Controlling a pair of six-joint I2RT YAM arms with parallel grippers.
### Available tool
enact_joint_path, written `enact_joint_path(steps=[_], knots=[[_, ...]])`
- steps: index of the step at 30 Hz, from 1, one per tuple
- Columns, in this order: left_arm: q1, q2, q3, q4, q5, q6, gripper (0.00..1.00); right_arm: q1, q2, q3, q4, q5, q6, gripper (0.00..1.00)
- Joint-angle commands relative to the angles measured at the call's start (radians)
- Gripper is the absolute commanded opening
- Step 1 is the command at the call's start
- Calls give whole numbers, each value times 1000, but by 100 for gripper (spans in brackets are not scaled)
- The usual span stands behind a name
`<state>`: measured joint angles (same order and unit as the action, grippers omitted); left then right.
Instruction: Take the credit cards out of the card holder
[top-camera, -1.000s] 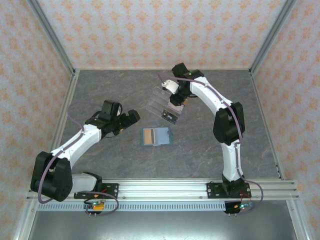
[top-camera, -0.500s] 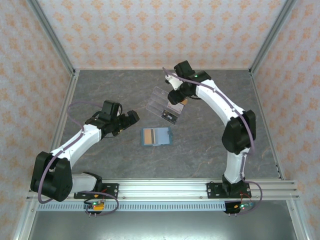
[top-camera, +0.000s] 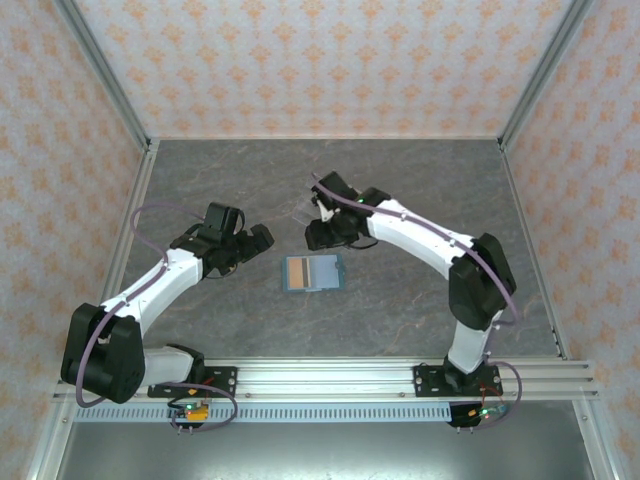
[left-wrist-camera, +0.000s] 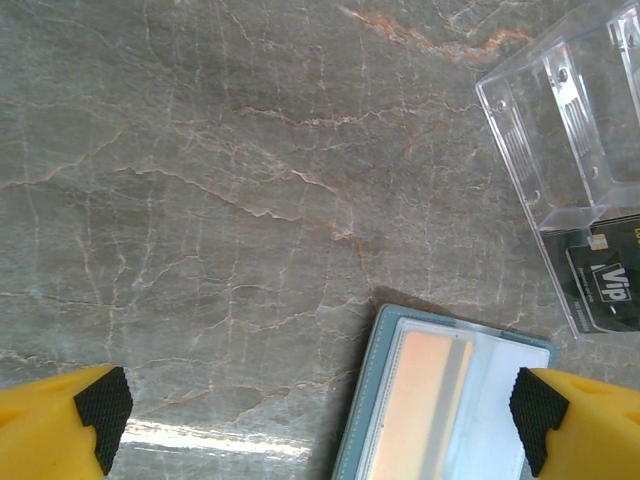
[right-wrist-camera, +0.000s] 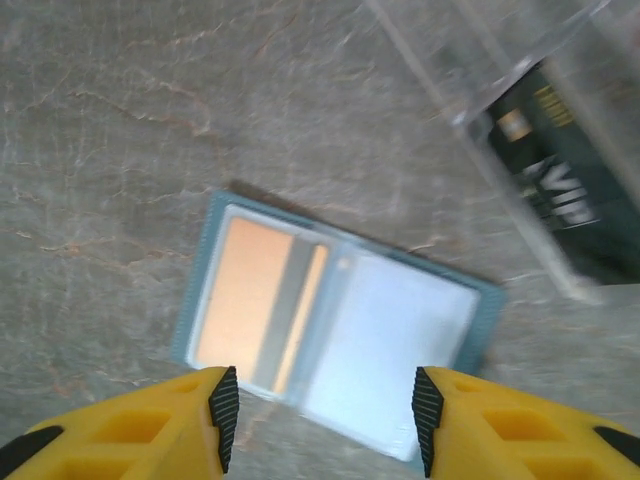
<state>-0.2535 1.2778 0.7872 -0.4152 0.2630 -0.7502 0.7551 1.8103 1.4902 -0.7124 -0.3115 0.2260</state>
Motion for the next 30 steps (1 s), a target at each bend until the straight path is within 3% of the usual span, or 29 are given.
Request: enact_joint_path(steps=[1,17,22,30], knots=[[8,-30,0,-38,-57,6,100,28,68,-11,50,-5,144,51],[8,-15,2,-31,-10,11,100,61,293,138,-59,61,158,44],[8,13,-11,38,104,14,100,70,321,159,-97,110,149,40],[7,65,-18,85,183,9,96,72,345,152,-106,142,150,36]])
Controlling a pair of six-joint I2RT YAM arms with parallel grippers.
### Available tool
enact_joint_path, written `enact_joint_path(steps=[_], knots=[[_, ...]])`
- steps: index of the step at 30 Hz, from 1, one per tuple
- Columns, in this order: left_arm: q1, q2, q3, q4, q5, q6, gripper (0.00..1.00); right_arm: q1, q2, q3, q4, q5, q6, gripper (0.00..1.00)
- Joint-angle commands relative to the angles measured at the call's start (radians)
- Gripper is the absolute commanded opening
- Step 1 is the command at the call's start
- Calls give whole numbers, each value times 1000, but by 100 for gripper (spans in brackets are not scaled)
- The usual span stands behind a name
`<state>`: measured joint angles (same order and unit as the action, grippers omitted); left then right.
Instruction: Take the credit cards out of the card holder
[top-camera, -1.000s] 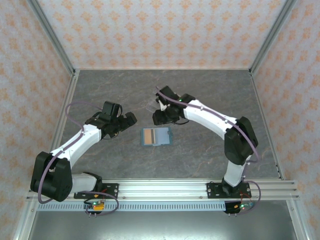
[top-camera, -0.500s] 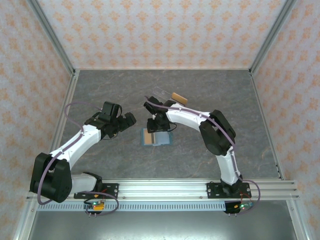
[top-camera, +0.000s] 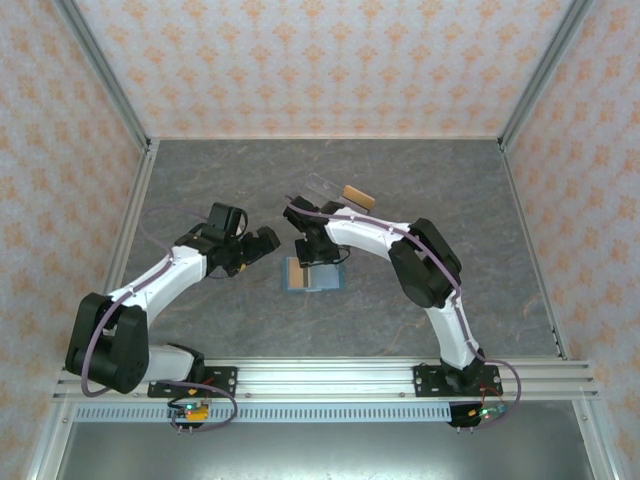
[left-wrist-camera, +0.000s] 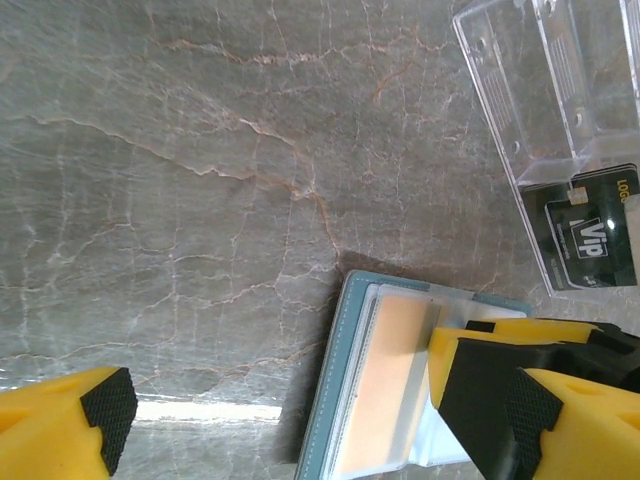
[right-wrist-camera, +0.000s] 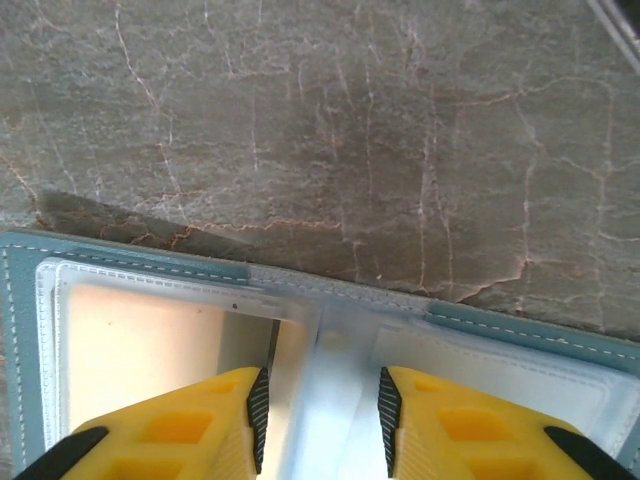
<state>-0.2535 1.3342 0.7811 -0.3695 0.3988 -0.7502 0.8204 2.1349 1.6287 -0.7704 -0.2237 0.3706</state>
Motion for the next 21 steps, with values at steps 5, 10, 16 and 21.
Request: enact_joint_path(steps=[5,10,16,21], knots=[[6,33,-15,28,78,33,81,6,33,0,-56,82,1,31],[-10,75,-8,49,132,46,60,6,27,-22,-45,85,-3,28],[-60,124,9,84,166,46,43,5,15,-41,-23,72,1,28],[-107,172,10,123,170,24,29,5,7,-50,-10,65,4,28]])
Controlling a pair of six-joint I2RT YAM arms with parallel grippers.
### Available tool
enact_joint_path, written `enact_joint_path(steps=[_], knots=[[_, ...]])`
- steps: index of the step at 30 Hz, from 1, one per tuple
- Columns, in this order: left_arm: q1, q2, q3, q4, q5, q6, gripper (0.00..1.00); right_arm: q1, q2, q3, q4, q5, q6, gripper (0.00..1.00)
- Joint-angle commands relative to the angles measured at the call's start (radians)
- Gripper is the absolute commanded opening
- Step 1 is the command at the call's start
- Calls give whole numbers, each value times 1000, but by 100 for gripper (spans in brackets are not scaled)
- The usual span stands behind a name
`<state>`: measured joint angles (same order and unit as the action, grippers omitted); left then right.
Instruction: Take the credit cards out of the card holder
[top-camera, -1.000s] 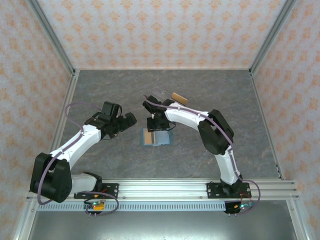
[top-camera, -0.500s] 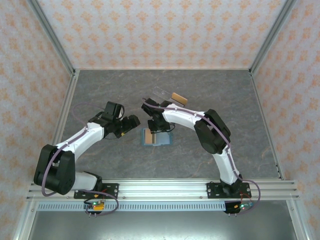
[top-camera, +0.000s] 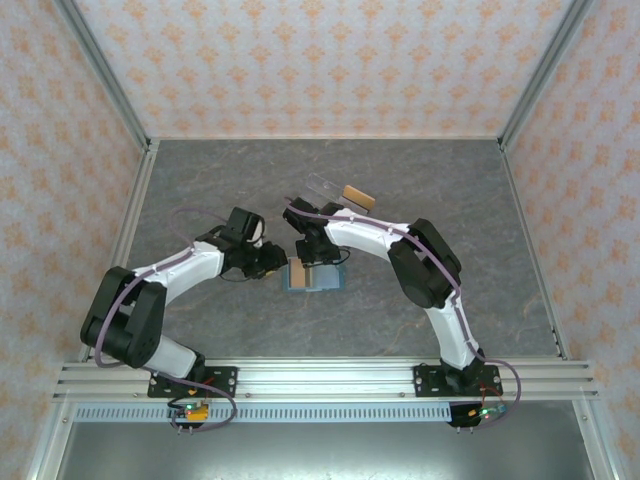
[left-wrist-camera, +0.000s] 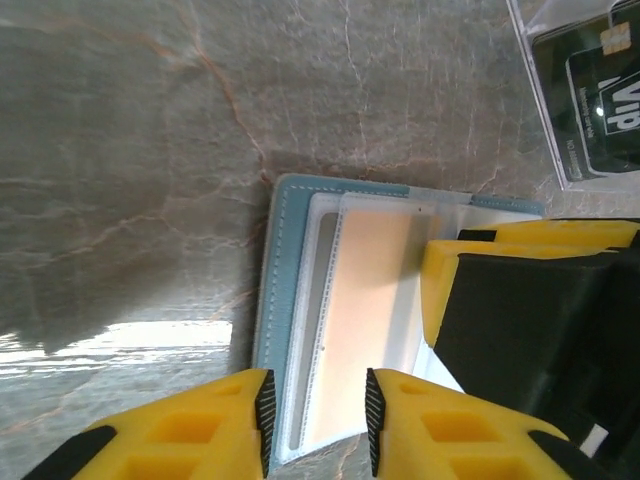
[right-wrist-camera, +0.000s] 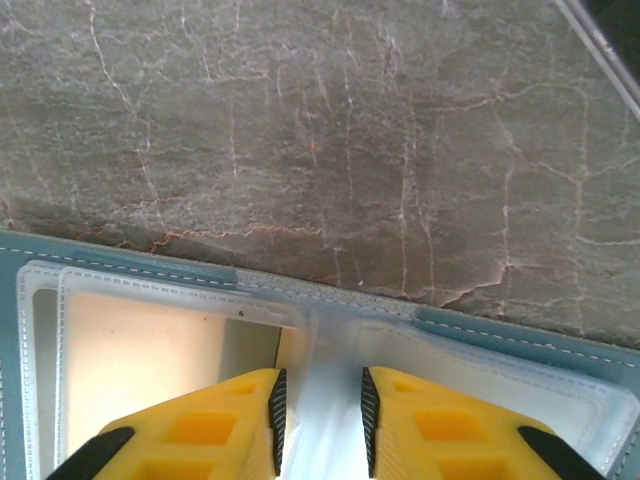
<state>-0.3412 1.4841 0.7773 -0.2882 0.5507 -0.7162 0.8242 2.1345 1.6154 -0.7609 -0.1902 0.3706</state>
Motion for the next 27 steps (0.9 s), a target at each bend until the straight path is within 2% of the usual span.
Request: enact_joint_path(steps=[1,10,14,17,23,27], knots=[[-26,32,12,51,15,-17,27,1,6,-38,-16,32,6,27],[-48,99,16,114,32,-45,18,-2,-9,-61,3,15,8,27],[-50,123,21,116,27,-49,17,-4,-12,-64,9,-1,10,26],[-50,134,26,103,10,-51,19,-4,-12,-64,10,-4,11,27],[-50,143,27,77,-17,-52,29,-6,-12,-71,10,-5,9,27],[-50,151,28,95,7,-52,29,-8,-12,-75,11,-7,10,27]])
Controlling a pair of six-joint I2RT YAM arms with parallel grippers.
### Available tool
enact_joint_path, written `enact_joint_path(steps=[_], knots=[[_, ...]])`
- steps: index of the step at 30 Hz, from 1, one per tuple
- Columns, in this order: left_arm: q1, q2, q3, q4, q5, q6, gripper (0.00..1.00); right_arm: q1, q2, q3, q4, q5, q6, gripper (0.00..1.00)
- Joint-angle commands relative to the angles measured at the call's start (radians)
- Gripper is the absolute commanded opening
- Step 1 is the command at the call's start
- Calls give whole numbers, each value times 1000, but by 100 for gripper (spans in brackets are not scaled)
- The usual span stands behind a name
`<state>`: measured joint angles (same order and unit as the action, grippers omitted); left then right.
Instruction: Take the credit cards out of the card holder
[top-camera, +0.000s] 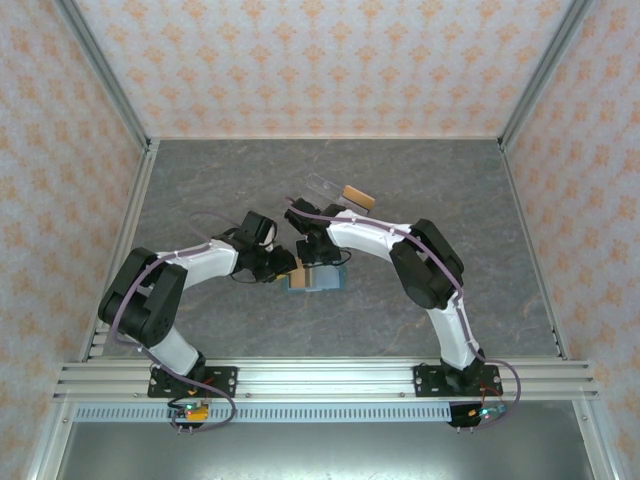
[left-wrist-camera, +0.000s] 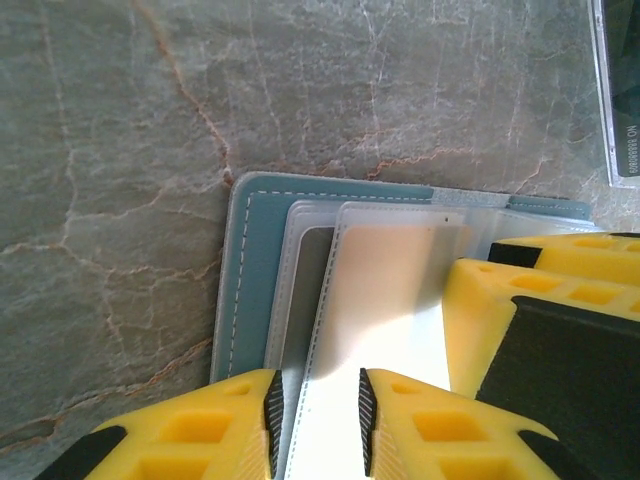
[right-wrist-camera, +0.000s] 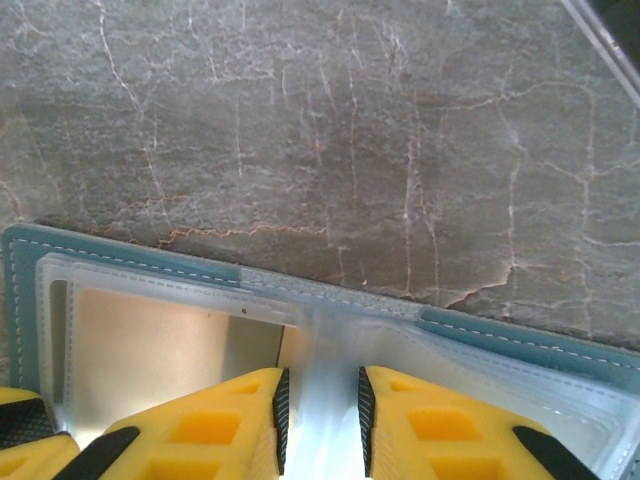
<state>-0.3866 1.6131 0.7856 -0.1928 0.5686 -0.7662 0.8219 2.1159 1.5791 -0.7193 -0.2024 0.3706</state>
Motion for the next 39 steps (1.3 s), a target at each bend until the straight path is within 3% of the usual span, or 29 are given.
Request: enact_joint_path(steps=[1,26,39], knots=[[-5,26,19,1,-7,-1,29,-6,7,-38,-29,5,10,26],[-13,46,44,29,60,20,22,-10,6,-54,-9,-29,23,25],[-13,-6,66,-60,-30,51,21,-22,2,-77,-8,-8,32,19]])
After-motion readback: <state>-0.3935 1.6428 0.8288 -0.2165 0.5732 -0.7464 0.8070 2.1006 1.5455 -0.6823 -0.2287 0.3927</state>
